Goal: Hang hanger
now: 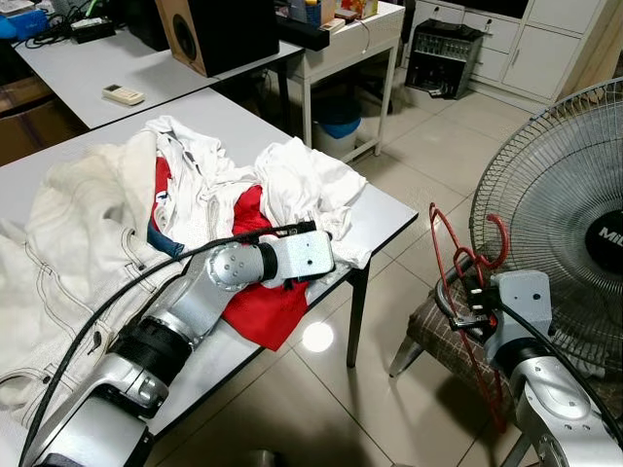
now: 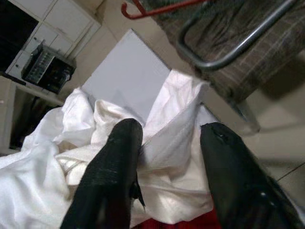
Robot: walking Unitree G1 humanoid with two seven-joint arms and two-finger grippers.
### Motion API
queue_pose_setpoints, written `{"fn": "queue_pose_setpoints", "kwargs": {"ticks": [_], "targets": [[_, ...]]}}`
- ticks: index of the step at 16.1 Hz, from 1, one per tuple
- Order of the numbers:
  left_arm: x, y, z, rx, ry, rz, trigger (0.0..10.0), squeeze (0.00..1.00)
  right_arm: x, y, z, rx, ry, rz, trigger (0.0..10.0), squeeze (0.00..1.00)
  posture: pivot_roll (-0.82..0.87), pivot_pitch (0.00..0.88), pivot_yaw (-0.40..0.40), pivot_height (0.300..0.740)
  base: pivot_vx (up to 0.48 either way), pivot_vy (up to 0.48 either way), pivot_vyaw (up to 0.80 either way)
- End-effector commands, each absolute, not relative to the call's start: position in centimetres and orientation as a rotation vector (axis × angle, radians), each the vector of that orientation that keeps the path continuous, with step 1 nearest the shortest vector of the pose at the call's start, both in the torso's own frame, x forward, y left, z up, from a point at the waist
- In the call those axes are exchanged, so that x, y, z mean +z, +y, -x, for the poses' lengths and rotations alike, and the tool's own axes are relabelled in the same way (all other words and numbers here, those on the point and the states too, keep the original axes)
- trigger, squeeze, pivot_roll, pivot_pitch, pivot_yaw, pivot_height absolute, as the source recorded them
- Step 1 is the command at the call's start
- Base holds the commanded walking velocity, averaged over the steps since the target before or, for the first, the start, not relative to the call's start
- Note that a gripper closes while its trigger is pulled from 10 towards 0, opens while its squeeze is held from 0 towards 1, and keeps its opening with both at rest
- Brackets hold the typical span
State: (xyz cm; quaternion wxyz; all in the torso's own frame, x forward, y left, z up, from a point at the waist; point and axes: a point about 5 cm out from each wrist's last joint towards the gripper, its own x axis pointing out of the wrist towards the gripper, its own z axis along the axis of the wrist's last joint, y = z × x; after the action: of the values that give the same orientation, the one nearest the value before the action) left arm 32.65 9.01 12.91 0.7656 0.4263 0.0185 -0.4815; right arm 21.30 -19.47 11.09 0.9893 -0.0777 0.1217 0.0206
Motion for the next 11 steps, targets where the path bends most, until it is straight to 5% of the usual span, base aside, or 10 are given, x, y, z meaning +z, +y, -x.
{"fn": "queue_pose_setpoints", "kwargs": {"ticks": [1,11], "targets": [[13.13,9.12,-33.05,-1.029,0.033,-0.971,0.0,0.00,11.27,-19.55,-21.46,0.043,0.232,0.154,10.0,0.00,-0.11,0.022,0.069,0.740,0.000,0.000,0.00],[13.05,9.32,-33.67,-1.003,0.034,-1.004,0.0,0.00,11.28,-19.57,-21.44,0.038,0.229,0.157,10.0,0.00,-0.12,0.022,0.072,0.740,0.000,0.000,0.00]]}}
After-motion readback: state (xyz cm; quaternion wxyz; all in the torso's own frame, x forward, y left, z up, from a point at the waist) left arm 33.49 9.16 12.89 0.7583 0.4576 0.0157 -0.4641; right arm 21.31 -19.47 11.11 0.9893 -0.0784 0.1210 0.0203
